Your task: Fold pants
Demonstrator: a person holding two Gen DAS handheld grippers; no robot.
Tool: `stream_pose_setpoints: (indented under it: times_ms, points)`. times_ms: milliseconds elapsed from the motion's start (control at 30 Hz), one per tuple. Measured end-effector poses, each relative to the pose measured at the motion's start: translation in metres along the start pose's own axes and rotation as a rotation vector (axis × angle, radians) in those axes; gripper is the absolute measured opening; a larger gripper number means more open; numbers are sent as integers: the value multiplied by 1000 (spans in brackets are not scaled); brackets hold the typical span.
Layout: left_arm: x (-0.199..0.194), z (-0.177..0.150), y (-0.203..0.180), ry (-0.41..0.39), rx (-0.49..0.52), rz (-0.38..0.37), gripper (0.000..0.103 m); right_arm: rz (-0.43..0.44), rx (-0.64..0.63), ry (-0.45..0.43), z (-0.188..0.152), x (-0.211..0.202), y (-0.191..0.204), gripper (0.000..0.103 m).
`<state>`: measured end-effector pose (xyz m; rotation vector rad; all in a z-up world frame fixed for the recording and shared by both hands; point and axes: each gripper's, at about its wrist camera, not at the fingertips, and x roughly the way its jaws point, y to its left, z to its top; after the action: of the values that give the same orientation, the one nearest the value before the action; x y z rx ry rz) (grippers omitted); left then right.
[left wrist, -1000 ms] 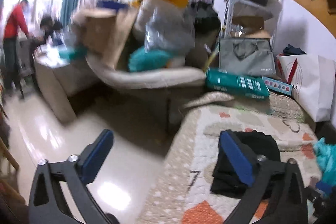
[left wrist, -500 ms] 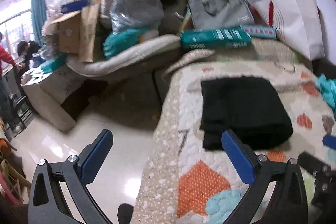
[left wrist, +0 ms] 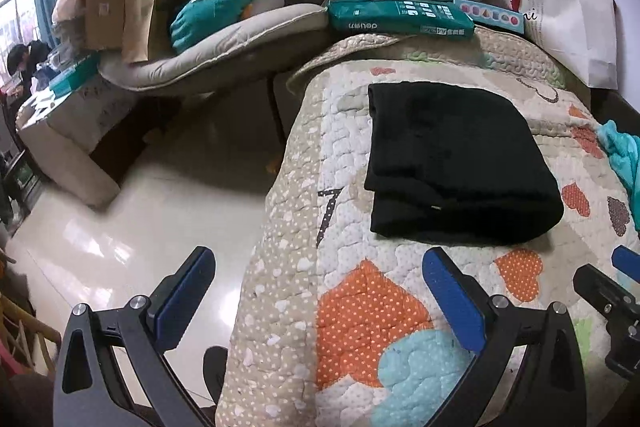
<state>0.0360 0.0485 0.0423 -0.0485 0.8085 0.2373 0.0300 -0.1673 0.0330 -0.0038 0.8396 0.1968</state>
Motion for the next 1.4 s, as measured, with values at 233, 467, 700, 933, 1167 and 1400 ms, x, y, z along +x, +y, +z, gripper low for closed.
stream_pose_setpoints:
  times_ms: [233,467,700,933,1167,1400]
  points:
    - [1,-1,-2,21,12,-37,103,-1,-7,9,-2,1,3,88]
    - [0,-2,-6,27,22,-58,103,-3,-11,24,-4,4,5,88]
    - [3,-2,-4,47,7,-70,103,-6,0,33,-5,7,2,88]
    - [2,-2,-5,40,15,-70,103,-7,-1,41,-6,9,3,88]
    - [2,-4,-8,46,27,-78,103,-5,10,52,-8,11,2,89]
    - [4,-5,-6,63,15,-89,103,-6,17,61,-9,12,2,89]
